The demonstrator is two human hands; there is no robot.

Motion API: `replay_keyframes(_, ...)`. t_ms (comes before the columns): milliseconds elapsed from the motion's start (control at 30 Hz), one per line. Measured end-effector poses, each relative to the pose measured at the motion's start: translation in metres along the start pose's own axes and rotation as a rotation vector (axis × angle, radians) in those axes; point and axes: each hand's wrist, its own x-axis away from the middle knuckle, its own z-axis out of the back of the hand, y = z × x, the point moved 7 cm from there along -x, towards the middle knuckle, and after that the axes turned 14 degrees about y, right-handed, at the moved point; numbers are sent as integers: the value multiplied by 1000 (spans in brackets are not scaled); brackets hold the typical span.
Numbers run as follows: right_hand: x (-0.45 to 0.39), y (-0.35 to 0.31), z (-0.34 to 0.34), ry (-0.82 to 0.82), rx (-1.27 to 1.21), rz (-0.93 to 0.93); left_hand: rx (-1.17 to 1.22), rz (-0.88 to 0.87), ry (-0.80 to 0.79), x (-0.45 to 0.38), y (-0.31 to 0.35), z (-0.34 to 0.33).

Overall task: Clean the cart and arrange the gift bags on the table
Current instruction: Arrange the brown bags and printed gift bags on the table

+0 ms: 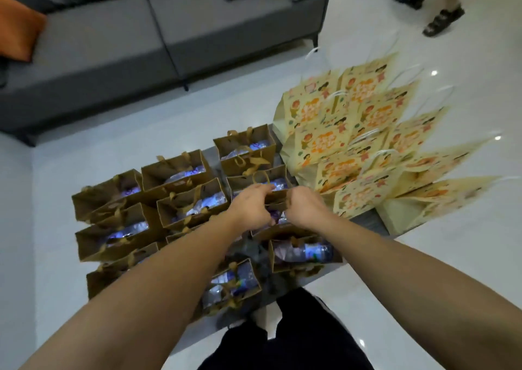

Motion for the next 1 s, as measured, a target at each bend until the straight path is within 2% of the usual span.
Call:
replay_keyframes(133, 15, -32, 83, 139, -2, 38, 1, -170, 49, 8, 46, 46)
replay_keyframes(233, 34, -56, 148, 261, -31, 34, 66, -226, 209, 23, 77, 89)
replay_keyframes(367, 56, -88, 230, 425, -60, 77, 277, -219, 427, 43, 104, 164)
replay_keyframes(500, 74, -120, 300, 580, -143, 138, 380, -250, 593, 67, 128, 243)
replay_keyframes(667, 95, -159, 372, 780, -324, 299, 689, -193, 811, 109, 124, 342)
replay_keyframes(833, 92, -197, 392, 823, -348, 394, 676, -158, 971, 136, 102, 413)
replay_keyframes(1000, 64, -218, 343, 657, -337, 374, 628, -87, 1050, 154, 60, 443)
